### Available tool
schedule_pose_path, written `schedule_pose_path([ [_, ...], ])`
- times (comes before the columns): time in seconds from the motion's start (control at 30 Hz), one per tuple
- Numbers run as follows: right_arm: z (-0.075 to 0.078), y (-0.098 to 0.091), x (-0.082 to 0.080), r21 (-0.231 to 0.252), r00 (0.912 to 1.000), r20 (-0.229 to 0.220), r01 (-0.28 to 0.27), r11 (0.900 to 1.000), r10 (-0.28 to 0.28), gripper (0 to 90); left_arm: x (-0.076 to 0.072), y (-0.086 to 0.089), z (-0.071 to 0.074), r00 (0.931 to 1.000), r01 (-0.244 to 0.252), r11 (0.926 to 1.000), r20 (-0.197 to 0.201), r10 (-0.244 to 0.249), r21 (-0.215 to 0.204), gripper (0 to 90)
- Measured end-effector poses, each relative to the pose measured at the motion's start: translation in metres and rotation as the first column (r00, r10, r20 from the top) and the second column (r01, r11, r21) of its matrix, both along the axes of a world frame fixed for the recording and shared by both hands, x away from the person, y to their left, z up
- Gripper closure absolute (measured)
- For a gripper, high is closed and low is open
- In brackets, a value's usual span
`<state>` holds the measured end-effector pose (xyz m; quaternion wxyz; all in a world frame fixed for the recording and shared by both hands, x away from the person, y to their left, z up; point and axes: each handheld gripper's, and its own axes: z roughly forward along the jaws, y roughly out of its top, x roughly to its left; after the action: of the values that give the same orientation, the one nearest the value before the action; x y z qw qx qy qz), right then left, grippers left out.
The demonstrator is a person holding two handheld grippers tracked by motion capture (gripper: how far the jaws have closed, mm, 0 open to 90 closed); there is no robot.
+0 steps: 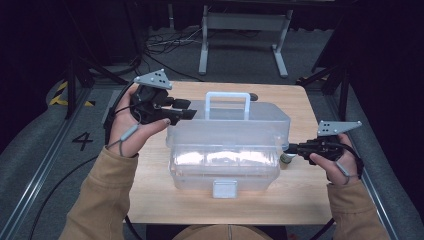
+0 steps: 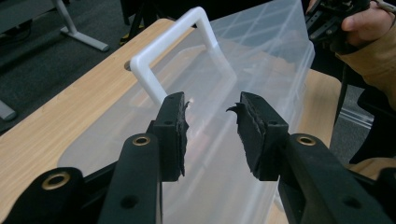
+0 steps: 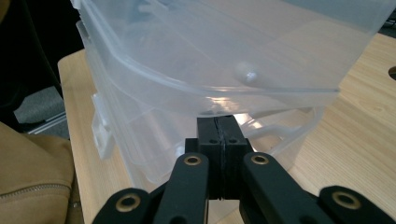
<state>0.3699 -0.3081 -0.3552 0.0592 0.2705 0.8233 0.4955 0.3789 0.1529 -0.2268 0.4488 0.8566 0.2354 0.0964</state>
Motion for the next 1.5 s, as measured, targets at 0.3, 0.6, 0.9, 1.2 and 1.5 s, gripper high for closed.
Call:
schedule_pose_path([
  [0.3, 0.005, 0.005, -0.002, 0.017, 0.9973, 0.038, 0.062, 0.9979, -0.063, 90.0, -0.026, 0.013, -0.007, 0.9998, 0.008, 1.0000, 0.017, -0.008, -0.002, 62.6],
  [0.6, 0.007, 0.006, -0.002, 0.057, 0.9893, 0.066, 0.126, 0.9904, -0.130, 90.0, -0.032, 0.025, -0.037, 0.9990, -0.003, 0.9997, -0.044, 0.002, -0.025, 61.2],
  [0.9, 0.009, 0.008, 0.000, 0.077, 0.9820, 0.086, 0.162, 0.9838, -0.168, 90.0, -0.031, 0.031, -0.057, 0.9975, 0.023, 0.9989, -0.066, -0.025, -0.042, 63.8],
  [1.2, 0.010, 0.011, 0.001, 0.096, 0.9750, 0.090, 0.195, 0.9762, -0.203, 90.0, -0.029, 0.022, -0.072, 0.9926, 0.061, 0.9981, -0.105, -0.061, 0.002, 63.6],
  [1.5, 0.009, 0.013, 0.003, 0.097, 0.9719, 0.099, 0.204, 0.9741, -0.214, 90.0, -0.016, 0.025, -0.096, 0.9914, -0.013, 0.9997, -0.130, 0.010, -0.019, 64.8],
])
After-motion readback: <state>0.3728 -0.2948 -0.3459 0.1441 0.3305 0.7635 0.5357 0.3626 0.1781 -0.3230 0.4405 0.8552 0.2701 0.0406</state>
